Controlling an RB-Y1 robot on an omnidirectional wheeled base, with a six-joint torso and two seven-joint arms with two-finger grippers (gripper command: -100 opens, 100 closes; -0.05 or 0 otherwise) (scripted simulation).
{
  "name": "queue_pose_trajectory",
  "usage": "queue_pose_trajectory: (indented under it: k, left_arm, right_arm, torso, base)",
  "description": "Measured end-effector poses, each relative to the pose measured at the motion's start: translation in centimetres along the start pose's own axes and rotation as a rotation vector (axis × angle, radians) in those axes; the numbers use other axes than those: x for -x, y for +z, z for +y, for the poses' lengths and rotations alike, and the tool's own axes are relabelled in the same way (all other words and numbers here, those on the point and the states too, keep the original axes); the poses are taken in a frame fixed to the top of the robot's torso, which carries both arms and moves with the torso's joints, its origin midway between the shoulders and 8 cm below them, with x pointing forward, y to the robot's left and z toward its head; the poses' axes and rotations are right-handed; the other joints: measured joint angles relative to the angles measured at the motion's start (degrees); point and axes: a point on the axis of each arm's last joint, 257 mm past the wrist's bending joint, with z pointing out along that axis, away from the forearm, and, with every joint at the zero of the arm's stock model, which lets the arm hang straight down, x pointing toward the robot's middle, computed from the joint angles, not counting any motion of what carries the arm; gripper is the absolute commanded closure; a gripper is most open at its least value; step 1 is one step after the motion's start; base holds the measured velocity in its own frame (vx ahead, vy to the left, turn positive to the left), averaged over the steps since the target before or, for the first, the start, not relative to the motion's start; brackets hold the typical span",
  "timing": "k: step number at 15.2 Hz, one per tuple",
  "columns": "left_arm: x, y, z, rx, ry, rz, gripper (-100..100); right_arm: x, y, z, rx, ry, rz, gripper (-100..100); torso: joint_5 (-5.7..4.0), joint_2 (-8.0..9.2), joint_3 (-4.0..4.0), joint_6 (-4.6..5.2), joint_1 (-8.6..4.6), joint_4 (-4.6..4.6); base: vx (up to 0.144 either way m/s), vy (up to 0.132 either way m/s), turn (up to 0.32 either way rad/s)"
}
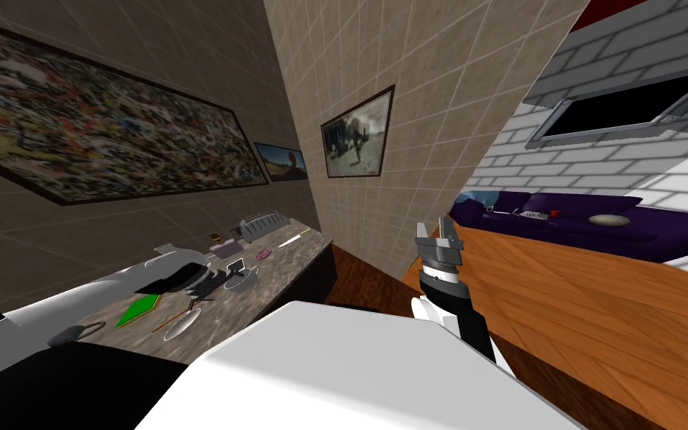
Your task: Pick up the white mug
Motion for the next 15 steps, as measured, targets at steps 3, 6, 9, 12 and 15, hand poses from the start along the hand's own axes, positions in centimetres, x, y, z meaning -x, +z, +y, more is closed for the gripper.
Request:
queue_pose_trajectory:
  k: [3, 6, 9, 12, 15]
  left_arm:
    - [-0.2, -0.4, -2.4, -0.064, 0.021, 0.002, -100]
    - [0.2, 0.5, -3.0, -0.068, 0.018, -0.002, -100]
    - [0.4, 1.3, -3.1, -0.066, 0.013, 0.002, 100]
    - [0.5, 1.3, -3.2, -0.068, 0.012, 0.001, 100]
    - [0.0, 0.3, -2.9, -0.068, 0.018, 0.004, 100]
  right_arm:
    - [0.0, 0.0, 0.0, 0.000, 0.000, 0.000, 0]
    - [0.0, 0.0, 0.0, 0.000, 0.000, 0.000, 0]
    - [0.0, 0.0, 0.0, 0.000, 0.000, 0.000, 0]
    - [0.0, 0.0, 0.0, 0.000, 0.000, 0.000, 0]
    - [0.0, 0.0, 0.0, 0.000, 0.000, 0.000, 0]
  torso:
    - [0.01, -0.02, -0.01, -0.02, 0.03, 0.00]
    - [0.06, -0.01, -0.01, -0.04, 0.19, 0.00]
    - [0.06, -0.01, 0.00, -0.06, 0.21, 0.00]
    - [0.06, -0.03, 0.00, -0.03, 0.16, 0.02]
    - [-0.02, 0.03, 0.05, -0.07, 0.07, 0.06]
  base:
    - [-0.002, -0.020, -0.116]
    - [0.001, 0.017, -0.060]
    - [0.000, 0.008, -0.009]
    - [-0.001, 0.002, 0.003]
    - [0.000, -0.017, 0.068]
